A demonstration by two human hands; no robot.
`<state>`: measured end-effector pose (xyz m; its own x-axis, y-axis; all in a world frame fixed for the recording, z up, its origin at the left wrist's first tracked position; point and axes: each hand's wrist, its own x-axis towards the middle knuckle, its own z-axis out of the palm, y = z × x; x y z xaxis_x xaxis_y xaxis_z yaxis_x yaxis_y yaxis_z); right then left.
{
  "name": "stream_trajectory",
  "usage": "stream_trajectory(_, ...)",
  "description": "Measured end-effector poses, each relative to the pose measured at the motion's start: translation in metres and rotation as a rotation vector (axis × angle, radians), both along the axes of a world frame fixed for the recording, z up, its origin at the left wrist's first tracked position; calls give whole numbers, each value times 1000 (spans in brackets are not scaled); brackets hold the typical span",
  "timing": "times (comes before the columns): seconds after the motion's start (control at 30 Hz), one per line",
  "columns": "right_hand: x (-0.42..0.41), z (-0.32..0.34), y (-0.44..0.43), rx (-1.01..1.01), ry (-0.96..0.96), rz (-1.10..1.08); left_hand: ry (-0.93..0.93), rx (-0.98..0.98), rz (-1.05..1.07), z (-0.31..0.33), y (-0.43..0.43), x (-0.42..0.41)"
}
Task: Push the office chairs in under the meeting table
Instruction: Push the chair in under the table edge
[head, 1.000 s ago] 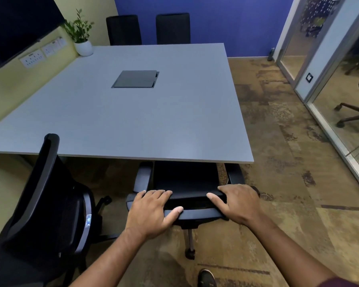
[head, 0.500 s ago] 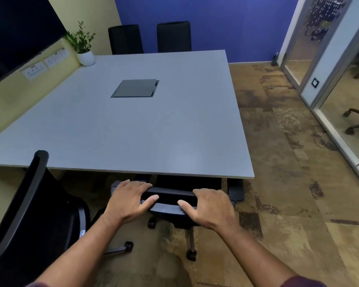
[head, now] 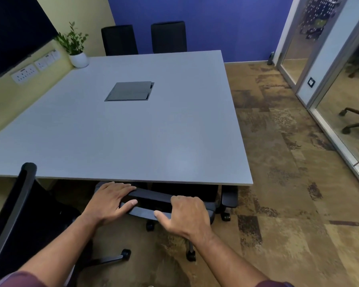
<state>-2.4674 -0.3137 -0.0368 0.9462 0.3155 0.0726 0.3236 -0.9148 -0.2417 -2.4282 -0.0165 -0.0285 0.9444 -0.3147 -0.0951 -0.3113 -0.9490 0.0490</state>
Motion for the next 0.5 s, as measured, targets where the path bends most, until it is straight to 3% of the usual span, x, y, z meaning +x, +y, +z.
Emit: stream_trajectory(0.5,-5,4,34,26,41,-9,27,-43,-41,2,32,11)
